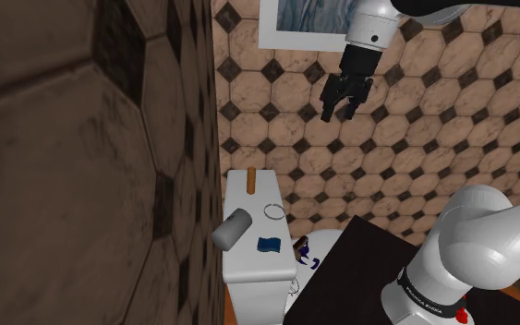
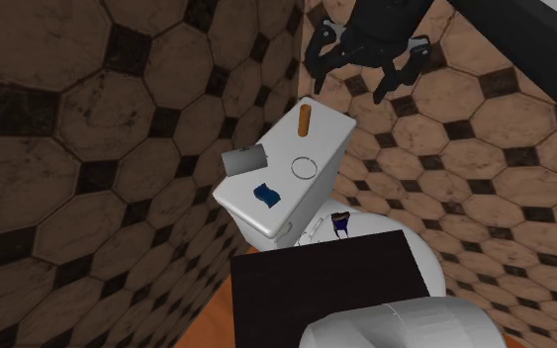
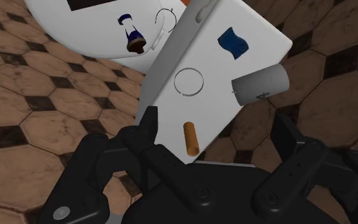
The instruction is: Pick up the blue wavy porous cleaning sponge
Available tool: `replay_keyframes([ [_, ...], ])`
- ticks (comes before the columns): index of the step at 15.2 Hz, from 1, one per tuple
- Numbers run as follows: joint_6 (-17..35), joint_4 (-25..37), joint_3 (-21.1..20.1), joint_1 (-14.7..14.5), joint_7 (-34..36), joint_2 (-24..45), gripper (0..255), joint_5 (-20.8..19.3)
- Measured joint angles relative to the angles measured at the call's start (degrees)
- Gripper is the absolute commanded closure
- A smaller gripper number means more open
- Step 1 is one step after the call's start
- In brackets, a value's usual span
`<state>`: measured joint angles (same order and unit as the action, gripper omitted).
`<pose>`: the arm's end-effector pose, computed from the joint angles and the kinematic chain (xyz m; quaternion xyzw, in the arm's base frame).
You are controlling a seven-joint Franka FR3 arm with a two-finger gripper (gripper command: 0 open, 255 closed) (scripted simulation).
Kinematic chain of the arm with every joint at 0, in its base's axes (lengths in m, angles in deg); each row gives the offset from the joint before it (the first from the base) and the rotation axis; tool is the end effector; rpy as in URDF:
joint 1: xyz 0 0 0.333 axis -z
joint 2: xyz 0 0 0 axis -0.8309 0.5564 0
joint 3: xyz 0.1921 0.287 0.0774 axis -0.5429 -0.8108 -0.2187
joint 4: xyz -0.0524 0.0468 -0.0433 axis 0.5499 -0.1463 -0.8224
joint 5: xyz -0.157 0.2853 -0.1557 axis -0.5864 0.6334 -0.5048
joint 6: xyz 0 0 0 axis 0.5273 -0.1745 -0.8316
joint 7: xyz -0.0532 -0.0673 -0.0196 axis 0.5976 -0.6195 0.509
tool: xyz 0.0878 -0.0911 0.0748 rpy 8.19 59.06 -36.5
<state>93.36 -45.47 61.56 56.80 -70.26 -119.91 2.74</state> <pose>0.2683 -0.0180 0.6044 -0.9903 0.1165 -0.0329 0.0686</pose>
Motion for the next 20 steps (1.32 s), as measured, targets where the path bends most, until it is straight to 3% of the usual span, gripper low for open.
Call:
replay_keyframes([
  [4, 3.8, -3.3, -0.9, -0.7, -0.5, 0.6, 0, 0.1],
  [13, 20.7, -15.2, -5.1, -3.9, -1.8, 5.5, 0, 1.0],
  [20, 36.3, -20.0, -7.9, -6.2, -3.3, 16.4, 0, 1.1],
])
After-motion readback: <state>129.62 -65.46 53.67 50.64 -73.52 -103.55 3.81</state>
